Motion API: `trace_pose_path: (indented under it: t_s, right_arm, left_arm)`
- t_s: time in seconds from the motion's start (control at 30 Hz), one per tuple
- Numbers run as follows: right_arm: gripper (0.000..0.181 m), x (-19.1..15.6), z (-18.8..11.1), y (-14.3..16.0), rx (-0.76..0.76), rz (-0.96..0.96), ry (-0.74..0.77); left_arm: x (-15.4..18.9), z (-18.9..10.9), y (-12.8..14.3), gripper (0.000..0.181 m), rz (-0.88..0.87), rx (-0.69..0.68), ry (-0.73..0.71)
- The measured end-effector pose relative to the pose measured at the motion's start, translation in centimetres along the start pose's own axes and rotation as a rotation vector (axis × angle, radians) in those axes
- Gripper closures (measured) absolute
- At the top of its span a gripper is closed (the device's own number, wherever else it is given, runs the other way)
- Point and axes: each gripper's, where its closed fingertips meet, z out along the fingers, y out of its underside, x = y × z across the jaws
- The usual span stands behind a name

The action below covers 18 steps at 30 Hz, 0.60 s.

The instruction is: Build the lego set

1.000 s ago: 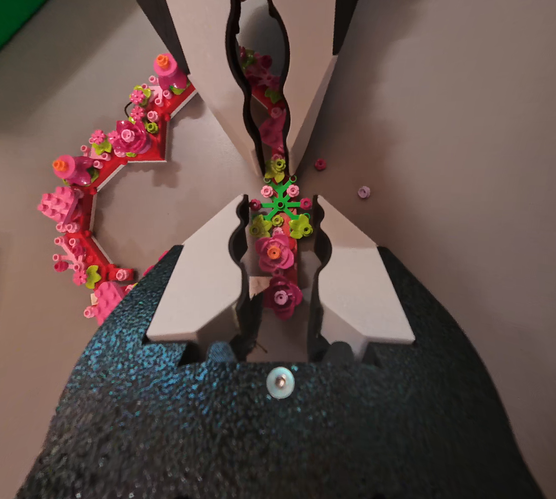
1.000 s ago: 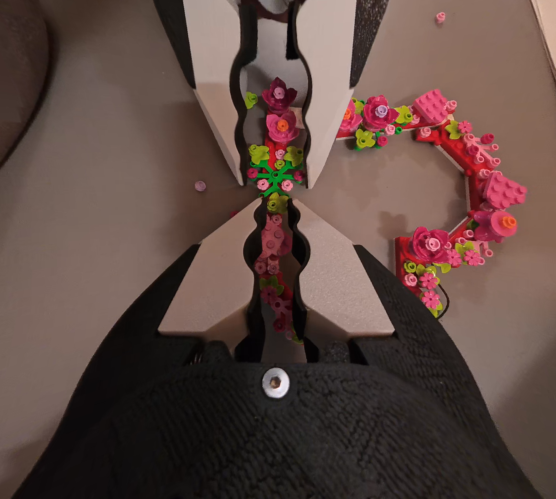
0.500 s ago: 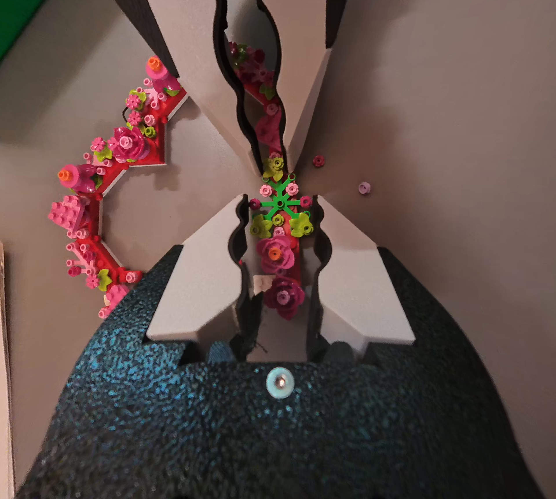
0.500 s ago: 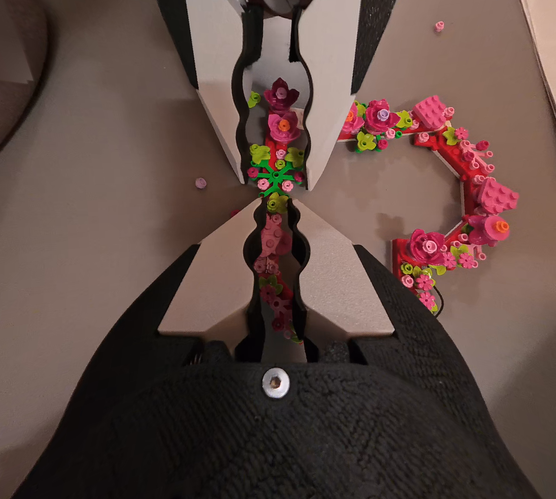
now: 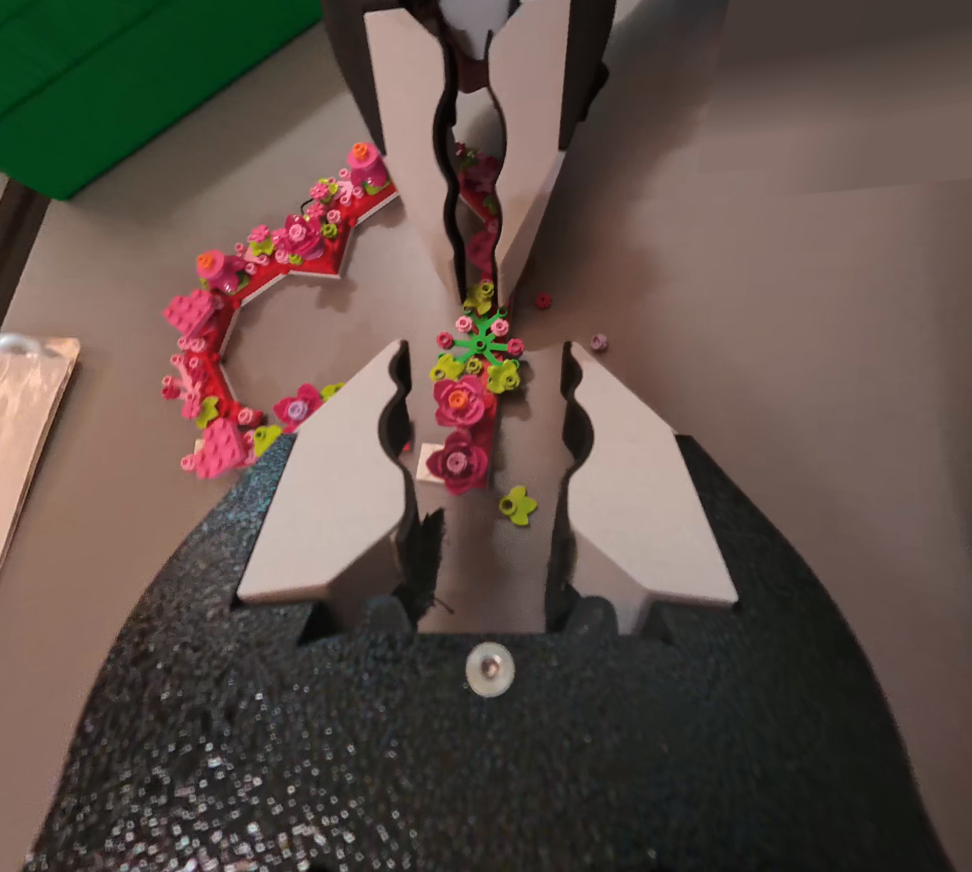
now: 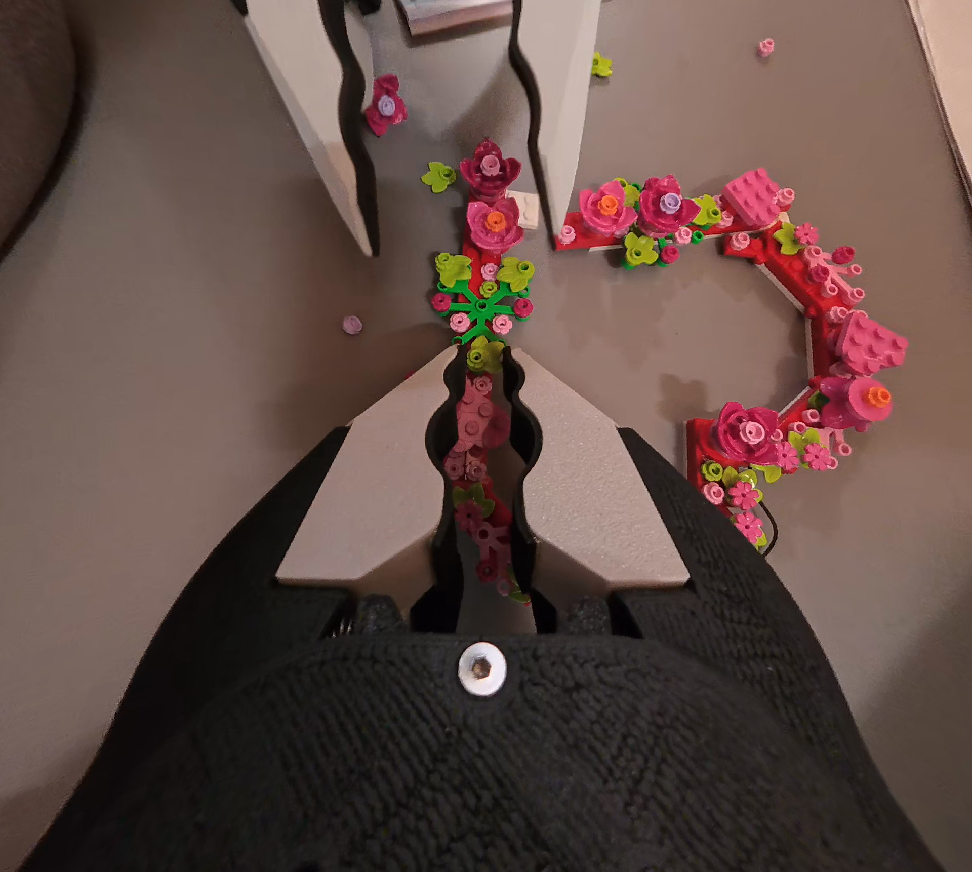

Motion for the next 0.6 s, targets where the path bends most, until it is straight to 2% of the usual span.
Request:
trace_pose_path:
  t_s: [0.23, 0.4, 0.6]
  right_arm:
    - [0.17, 0.9, -0.4, -0.5, 0.038, 0.021, 0.036]
    - [0.169, 3.4, -0.6, 0.6, -0.011, 0.088, 0.147]
    - [0.167, 3.8, -0.6, 0.9, -0.038, 0.089, 0.168]
  left_arm:
    - [-1.2, -1.2, 0.7, 0.126, -0.012, -0.011, -0.051]
    - [-1.4, -1.3, 0.6, 0.126, 0.002, -0.012, -0.057]
    - [-1.0, -0.9, 0.6, 0.125, 0.007, -0.018, -0.038]
